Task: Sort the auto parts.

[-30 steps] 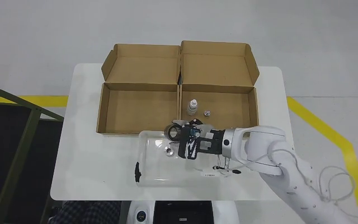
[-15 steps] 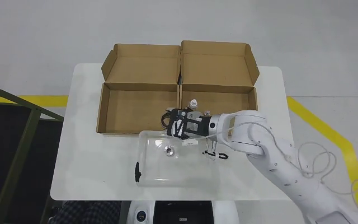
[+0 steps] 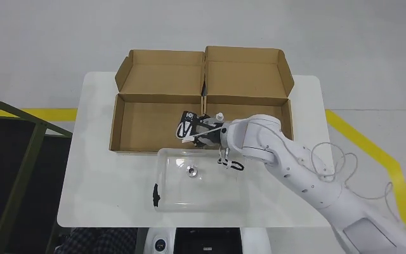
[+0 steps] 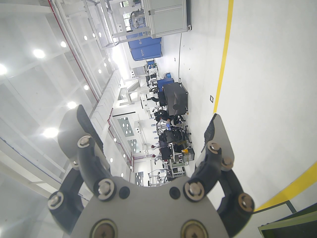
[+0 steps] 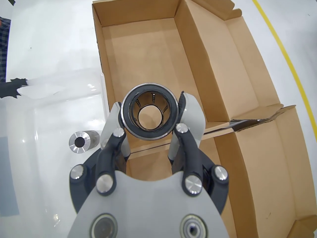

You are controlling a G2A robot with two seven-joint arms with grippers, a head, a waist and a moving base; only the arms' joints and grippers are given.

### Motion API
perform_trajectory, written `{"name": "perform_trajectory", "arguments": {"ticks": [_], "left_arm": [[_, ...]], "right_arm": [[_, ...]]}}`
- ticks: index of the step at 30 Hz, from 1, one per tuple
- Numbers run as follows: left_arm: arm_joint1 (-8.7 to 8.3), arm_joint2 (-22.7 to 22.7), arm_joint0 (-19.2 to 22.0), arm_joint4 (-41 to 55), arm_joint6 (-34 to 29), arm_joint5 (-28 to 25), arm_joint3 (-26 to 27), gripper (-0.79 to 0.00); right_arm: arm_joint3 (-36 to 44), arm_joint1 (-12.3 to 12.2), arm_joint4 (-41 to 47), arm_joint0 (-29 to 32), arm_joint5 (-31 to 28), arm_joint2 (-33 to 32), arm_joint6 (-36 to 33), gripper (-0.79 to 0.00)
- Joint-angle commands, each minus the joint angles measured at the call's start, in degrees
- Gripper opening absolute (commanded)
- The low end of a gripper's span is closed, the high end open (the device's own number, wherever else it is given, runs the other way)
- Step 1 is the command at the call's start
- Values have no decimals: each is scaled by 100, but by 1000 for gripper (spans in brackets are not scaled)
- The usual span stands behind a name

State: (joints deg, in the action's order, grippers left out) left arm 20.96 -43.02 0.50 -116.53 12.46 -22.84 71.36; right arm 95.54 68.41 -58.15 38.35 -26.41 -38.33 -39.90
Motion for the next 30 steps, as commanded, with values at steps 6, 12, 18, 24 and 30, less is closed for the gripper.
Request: {"name": "perform_trajectory", "arguments": {"ticks": [6, 12, 18, 24, 30], "left_arm": [[0, 0, 0, 0, 0, 0, 0, 0], [0, 0, 0, 0, 0, 0, 0, 0], [0, 0, 0, 0, 0, 0, 0, 0], [0, 0, 0, 0, 0, 0, 0, 0], [0, 0, 0, 0, 0, 0, 0, 0]], "right_arm": [[-416, 173, 117, -213, 96, 225, -187, -785], [-750, 312, 189, -345, 158, 369, -291, -785], [-1039, 430, 256, -435, 181, 466, -393, -785], [-1238, 528, 310, -484, 160, 527, -465, -785], [-1413, 612, 343, -516, 125, 576, -523, -702]]}}
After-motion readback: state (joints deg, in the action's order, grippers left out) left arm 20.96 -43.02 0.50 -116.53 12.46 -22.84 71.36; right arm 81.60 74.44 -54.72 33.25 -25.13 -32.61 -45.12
